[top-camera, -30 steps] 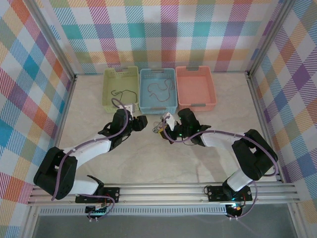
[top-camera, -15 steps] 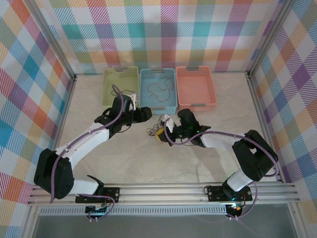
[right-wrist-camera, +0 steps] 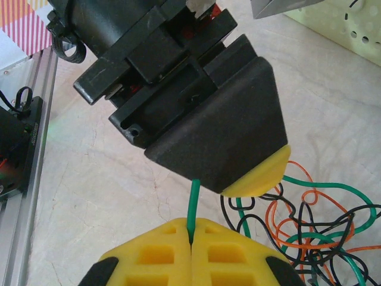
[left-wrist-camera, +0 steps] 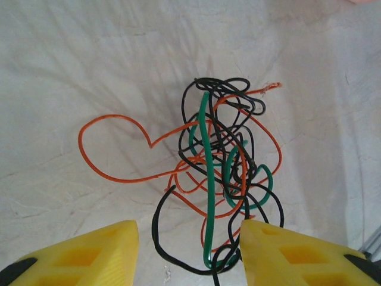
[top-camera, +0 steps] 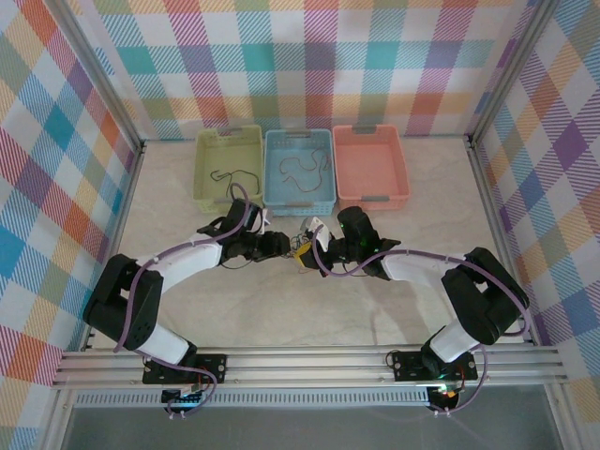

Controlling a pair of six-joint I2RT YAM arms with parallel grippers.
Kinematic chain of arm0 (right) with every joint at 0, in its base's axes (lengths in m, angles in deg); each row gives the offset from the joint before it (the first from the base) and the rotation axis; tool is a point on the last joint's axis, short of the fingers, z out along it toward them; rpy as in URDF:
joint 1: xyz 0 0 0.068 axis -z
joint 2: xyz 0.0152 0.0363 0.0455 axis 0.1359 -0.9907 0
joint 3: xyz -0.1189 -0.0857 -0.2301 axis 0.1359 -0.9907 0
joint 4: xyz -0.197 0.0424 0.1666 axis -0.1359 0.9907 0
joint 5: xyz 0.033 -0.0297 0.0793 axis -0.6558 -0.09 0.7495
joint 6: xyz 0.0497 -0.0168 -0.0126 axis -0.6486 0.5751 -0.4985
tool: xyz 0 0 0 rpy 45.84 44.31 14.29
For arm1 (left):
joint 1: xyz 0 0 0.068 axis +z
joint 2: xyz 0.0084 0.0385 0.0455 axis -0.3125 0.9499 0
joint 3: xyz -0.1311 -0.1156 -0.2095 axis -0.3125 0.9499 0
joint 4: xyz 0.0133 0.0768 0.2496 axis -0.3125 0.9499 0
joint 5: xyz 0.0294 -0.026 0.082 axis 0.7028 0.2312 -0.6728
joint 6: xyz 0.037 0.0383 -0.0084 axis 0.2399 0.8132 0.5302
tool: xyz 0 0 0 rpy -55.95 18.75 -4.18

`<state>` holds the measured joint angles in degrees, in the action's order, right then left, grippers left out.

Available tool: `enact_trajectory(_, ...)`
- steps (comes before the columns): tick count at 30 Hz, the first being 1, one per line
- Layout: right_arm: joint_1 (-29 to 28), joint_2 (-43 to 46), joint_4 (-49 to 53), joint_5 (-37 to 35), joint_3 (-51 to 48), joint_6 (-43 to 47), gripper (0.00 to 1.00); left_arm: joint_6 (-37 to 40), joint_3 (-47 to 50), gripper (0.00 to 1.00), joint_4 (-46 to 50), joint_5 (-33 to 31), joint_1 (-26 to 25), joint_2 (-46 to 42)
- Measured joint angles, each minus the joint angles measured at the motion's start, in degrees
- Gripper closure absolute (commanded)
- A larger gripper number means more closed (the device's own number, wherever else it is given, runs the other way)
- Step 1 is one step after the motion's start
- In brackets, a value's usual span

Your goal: Untangle the cables

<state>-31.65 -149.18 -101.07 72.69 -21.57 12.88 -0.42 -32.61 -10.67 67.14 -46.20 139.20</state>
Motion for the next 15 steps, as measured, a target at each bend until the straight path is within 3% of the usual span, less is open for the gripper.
enact_trajectory(4, 0.0, 0.0, 0.0, 0.0, 0.0, 0.0, 1.00, -0.6, 1.0, 0.44, -2.1, 1.4, 0.0, -0.5)
enact_trajectory(9, 0.0, 0.0, 0.0, 0.0, 0.0, 0.1, 1.00, -1.5, 1.7, 0.50, -3.6, 2.7, -0.1, -0.7)
enact_trajectory(11, 0.0, 0.0, 0.0, -0.2, 0.0, 0.2, 1.00, -1.7, 1.7, 0.56, -3.8, 3.0, -0.2, -0.7)
enact_trajectory(15, 0.0, 0.0, 0.0, -0.5, 0.0, 0.2, 1.00, -1.9, 1.7, 0.78, -3.9, 3.3, -0.4, -0.7)
